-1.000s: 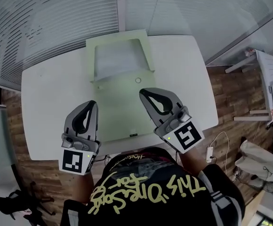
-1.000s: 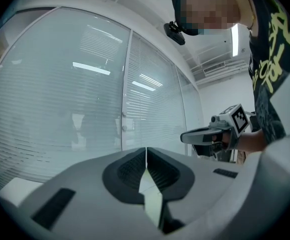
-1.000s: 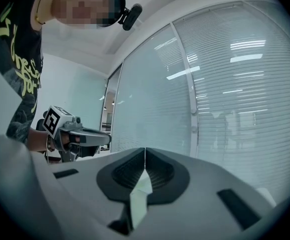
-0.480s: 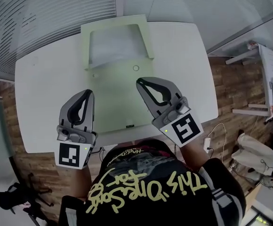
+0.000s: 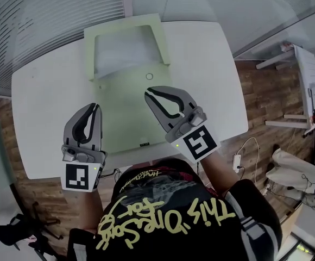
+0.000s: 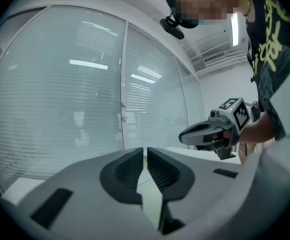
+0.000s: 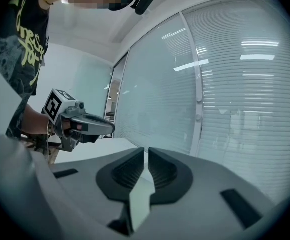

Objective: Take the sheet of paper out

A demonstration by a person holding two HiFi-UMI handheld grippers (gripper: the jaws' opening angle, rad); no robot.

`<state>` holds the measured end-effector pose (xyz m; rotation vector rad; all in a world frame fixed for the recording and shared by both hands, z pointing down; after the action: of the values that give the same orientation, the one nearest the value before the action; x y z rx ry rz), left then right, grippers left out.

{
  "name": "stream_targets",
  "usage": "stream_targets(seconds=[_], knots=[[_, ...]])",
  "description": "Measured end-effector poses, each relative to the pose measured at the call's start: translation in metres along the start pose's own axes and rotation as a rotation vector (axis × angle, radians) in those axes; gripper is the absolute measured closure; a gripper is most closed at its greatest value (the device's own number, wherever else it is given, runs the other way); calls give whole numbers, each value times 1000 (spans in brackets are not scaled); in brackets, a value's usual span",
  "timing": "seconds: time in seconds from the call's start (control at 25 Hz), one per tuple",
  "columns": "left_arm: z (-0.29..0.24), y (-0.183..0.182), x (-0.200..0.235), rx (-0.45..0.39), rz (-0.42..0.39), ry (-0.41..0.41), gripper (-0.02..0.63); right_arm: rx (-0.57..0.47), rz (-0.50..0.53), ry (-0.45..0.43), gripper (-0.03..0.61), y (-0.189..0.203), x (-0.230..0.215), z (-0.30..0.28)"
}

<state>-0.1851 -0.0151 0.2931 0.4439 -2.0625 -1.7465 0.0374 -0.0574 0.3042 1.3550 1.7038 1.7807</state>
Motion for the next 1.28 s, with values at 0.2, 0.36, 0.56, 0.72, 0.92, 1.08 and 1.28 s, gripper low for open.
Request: stream_targets(seconds=[0.2,0.36,0.56,0.72,0.92,1.08,1.28], knots=[[-8,7,-1,47,12,-38,589,92,63,-45,568,12,-1,-7],[-17,10,1,73,-3,-39,531,114,76,-52,566,19,-4,-13],[-28,14,3,80,-36,-39,505,137,95,-56,563,28,-9,-21],[-37,19,7,94,-69,-31,494,123,63,-50,502,34,-10,-29],[-48,22,12,127,-214,-12,479,157,110,-52,488,41,-14,-39],[-57,29,17,169,-310,-9,469,186,159,-53,479,47,-17,-47],[-61,43,24,265,-316,-53,465,227,222,-57,474,55,-18,-57]])
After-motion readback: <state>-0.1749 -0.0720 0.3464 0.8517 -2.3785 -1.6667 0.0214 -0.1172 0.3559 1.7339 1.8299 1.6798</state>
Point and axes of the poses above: the fingertips, and each gripper's own axes: z backward along the fingers, x to its left, y out of its underside, the point moved 9 cm from there along z, backward along the fingers, and after that the axes turned 13 degrees about z, right-handed, at the moved point
